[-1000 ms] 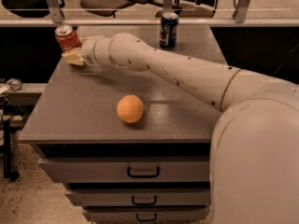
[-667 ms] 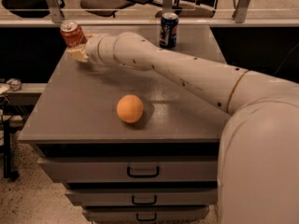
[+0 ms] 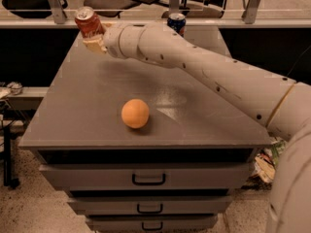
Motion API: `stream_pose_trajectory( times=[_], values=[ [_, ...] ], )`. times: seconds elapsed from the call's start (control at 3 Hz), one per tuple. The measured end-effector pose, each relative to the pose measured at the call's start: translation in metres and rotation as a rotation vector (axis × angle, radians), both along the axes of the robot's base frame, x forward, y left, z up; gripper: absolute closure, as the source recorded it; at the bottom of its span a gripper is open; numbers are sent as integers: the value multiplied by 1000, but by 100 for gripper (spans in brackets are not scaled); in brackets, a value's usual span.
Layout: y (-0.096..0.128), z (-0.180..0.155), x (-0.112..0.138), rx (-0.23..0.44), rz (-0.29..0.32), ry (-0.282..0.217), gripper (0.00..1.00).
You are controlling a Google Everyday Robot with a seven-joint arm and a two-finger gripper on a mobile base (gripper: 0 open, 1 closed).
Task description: Pick coke can
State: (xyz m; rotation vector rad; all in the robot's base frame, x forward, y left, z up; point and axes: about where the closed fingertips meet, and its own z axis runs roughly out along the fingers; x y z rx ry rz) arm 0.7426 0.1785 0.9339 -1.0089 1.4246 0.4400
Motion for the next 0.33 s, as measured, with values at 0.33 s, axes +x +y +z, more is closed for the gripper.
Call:
stream_pose_trajectory(
  times=[0.33],
  values=[
    [-4, 0, 0, 1, -4, -1, 100]
  ],
)
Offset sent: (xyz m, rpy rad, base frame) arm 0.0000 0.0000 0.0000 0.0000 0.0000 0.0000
